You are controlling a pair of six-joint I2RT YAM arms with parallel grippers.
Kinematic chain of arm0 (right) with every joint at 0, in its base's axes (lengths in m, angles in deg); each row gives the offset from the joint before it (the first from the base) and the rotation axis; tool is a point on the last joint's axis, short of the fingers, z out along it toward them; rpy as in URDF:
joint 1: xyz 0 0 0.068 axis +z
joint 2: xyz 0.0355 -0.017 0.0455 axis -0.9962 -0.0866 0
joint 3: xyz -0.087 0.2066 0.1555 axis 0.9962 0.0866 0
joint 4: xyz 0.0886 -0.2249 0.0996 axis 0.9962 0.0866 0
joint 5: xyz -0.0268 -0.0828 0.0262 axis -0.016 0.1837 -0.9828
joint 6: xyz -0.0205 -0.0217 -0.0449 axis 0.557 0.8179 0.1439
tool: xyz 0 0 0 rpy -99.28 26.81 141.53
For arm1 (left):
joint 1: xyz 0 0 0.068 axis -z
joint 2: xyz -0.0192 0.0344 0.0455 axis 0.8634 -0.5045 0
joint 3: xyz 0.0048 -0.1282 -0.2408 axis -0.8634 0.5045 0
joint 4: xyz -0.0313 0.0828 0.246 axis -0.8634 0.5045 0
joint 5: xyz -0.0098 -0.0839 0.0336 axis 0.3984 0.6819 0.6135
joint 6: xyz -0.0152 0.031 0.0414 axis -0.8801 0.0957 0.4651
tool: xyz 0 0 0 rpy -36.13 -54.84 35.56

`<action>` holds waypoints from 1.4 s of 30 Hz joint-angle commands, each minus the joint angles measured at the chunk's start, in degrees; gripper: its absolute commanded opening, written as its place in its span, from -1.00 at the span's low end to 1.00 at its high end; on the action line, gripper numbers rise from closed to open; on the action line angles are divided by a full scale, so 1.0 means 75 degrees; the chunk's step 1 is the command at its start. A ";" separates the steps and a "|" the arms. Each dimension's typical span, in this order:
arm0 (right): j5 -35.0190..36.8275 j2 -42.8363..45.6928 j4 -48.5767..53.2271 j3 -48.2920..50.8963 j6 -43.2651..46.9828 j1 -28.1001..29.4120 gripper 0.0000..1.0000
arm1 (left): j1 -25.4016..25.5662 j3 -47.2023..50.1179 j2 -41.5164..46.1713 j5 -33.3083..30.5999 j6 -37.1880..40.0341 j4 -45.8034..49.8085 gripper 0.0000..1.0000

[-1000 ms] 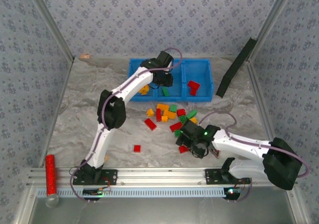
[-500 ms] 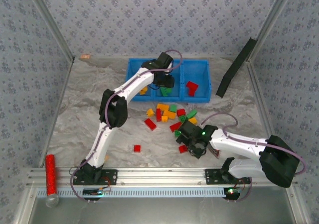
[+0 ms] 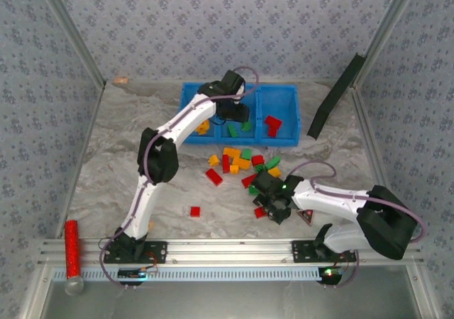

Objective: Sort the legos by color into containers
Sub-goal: Pick up the lego from the bottom-center of the table, then place the lego in the container.

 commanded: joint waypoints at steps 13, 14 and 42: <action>0.0014 -0.0187 0.0384 -0.0258 0.3061 -0.0664 -0.46 | -0.0563 0.6204 0.4938 0.1464 0.1832 -0.1758 0.17; 0.0057 -0.0027 0.0863 -0.0510 0.3386 -0.0690 -0.47 | -0.0558 0.6585 0.5114 0.1421 0.2054 -0.1808 0.17; 0.1485 -0.2999 0.0459 -0.6335 1.0259 -0.4462 -0.46 | -0.0106 0.6884 0.3379 0.0817 0.1442 -0.1835 0.41</action>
